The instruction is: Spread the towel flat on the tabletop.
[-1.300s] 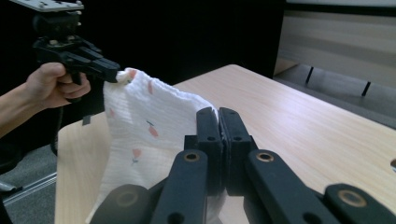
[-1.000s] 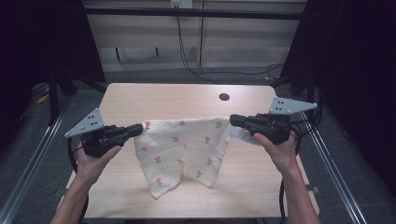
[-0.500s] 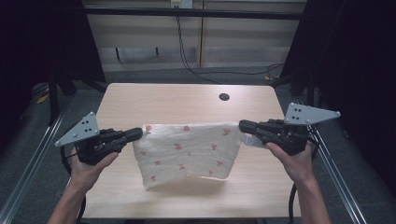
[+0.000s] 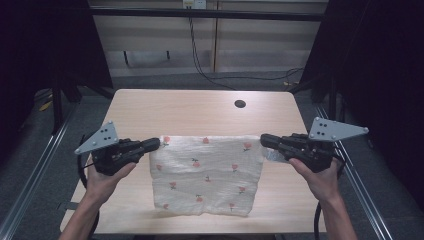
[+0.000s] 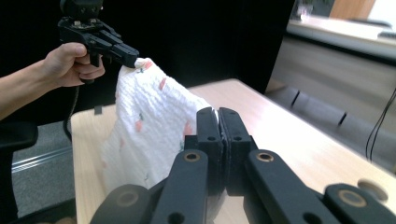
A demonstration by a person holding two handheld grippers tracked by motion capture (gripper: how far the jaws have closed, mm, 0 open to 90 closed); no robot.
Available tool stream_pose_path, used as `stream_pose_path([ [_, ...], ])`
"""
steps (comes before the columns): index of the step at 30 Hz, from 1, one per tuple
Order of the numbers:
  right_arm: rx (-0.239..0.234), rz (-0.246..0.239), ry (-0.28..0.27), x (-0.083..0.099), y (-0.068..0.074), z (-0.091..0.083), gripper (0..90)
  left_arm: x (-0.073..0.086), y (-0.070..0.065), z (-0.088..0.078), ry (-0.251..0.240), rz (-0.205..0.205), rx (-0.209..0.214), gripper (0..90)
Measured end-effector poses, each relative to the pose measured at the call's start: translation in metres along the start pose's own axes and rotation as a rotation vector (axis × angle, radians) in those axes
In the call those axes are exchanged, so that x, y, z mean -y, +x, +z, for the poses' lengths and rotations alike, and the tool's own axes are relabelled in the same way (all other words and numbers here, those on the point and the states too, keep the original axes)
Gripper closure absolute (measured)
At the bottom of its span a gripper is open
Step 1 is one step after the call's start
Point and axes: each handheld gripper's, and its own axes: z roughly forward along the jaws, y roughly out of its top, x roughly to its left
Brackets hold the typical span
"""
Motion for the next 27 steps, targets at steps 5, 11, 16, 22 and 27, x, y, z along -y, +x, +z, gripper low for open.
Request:
stream_pose_path([
  [5, 0.019, 0.058, 0.048, 0.021, -0.018, 0.007, 88.1, 0.014, 0.009, 0.02, 0.06, -0.022, 0.003, 87.9],
  [11, 0.043, 0.096, 0.097, 0.036, -0.032, 0.016, 88.1, 0.026, 0.013, 0.034, 0.106, -0.039, 0.008, 87.9],
  [16, 0.046, 0.097, 0.115, 0.04, -0.038, 0.026, 88.1, 0.029, 0.019, 0.033, 0.114, -0.05, -0.011, 87.9],
  [22, 0.043, 0.107, 0.143, 0.046, -0.047, 0.042, 88.1, 0.04, 0.033, 0.039, 0.128, -0.088, -0.033, 87.8],
  [27, 0.057, 0.123, 0.172, 0.054, -0.053, 0.052, 88.1, 0.047, 0.041, 0.049, 0.154, -0.101, -0.041, 87.7],
])
